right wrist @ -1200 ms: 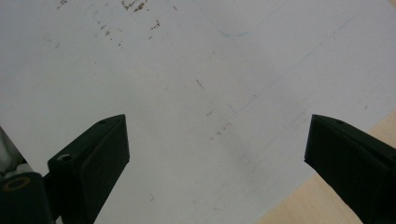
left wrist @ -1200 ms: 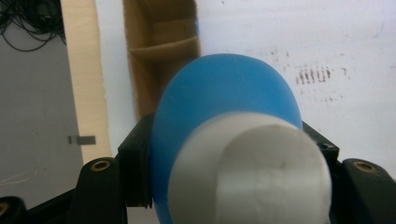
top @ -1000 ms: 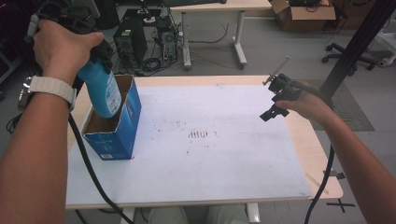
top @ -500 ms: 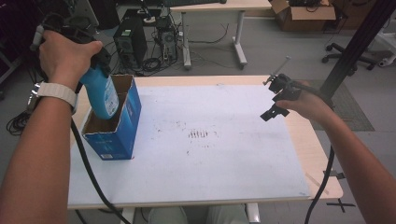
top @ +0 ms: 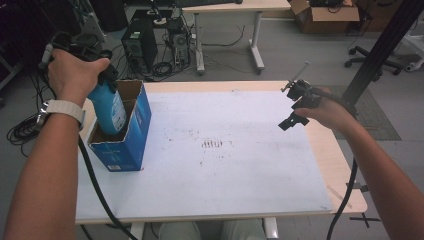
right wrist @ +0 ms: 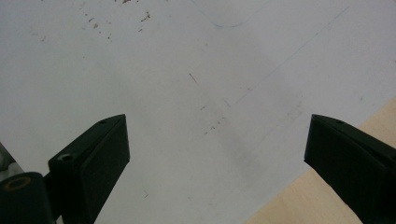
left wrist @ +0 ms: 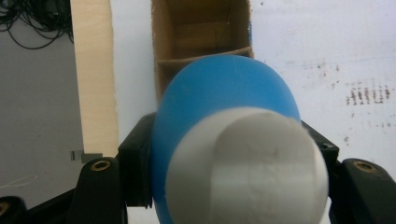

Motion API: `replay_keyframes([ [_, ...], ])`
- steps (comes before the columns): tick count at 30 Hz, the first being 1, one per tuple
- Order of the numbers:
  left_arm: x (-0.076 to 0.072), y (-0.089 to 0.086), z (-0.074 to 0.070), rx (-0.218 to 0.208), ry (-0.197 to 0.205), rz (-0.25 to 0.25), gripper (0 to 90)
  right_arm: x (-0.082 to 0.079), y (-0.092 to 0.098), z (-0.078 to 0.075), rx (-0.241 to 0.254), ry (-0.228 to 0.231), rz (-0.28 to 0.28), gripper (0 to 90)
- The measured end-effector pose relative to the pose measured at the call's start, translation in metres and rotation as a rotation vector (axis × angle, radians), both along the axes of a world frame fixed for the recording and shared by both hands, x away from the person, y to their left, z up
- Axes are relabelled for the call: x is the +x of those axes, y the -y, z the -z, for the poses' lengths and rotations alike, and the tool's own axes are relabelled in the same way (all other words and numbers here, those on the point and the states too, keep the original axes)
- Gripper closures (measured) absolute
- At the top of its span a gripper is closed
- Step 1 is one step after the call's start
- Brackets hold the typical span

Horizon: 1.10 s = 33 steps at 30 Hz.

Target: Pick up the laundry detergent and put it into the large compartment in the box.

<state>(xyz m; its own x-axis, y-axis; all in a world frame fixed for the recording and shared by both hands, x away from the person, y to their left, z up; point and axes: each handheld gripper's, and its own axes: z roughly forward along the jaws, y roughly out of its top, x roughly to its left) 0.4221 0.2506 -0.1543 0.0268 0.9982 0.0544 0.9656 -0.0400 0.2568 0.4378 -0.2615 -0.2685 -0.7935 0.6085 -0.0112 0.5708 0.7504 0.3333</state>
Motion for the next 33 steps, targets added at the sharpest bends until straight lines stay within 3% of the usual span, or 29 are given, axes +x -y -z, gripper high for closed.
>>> replay_keyframes([
  [6,0.001,-0.005,0.019,-0.019,0.003,0.0,37.2,0.001,0.0,0.001,-0.006,-0.003,0.003,6.7],
  [18,0.0,-0.011,0.058,-0.013,0.008,0.016,37.2,0.0,-0.003,0.005,-0.012,-0.009,-0.001,6.7],
  [33,0.002,-0.009,0.085,-0.01,0.004,0.022,37.2,0.0,-0.003,0.006,-0.011,-0.011,0.001,6.7],
])
